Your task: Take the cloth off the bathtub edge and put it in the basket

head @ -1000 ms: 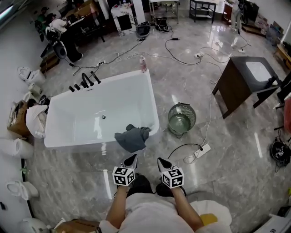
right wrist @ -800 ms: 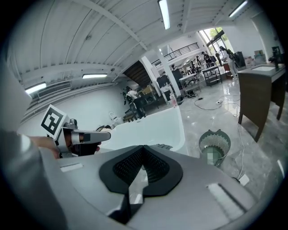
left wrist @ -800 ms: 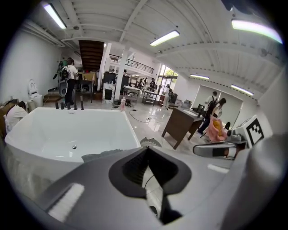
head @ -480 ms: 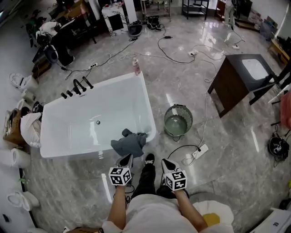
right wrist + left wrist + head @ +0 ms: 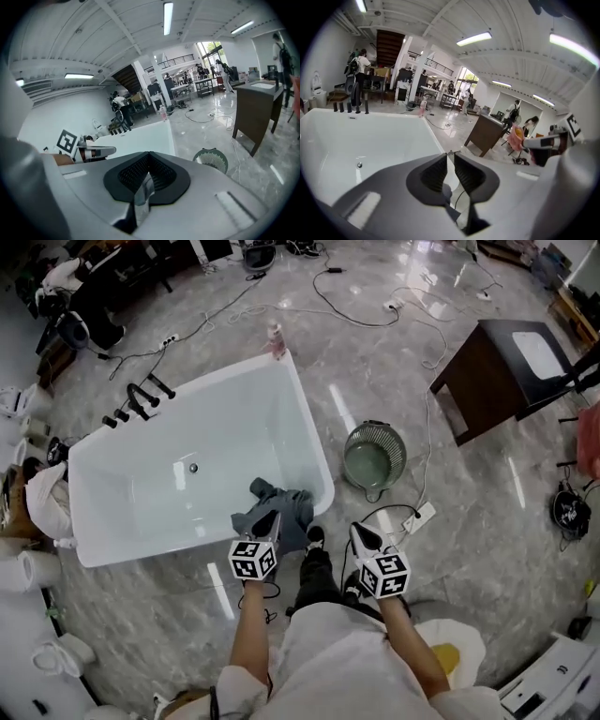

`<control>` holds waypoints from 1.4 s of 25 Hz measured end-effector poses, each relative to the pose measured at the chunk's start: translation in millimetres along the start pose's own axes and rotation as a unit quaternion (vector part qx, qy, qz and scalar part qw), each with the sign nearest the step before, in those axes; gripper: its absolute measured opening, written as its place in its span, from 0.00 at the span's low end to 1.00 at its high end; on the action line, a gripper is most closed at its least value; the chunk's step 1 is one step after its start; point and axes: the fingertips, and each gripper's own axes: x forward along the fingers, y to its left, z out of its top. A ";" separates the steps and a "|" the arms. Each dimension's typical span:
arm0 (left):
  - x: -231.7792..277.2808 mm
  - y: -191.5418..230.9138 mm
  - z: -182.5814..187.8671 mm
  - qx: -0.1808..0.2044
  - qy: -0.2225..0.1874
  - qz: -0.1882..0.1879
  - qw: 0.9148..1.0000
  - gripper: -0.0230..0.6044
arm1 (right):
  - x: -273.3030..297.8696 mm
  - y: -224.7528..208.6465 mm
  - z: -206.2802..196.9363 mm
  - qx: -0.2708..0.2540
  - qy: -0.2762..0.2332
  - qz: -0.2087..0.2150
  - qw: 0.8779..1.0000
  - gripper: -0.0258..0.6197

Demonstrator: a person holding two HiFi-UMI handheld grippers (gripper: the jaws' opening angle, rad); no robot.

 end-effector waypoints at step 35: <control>139.4 76.6 -275.6 0.311 0.464 -0.194 0.807 1.04 | 64.3 -24.8 -89.3 0.066 0.154 -0.048 0.985 0.04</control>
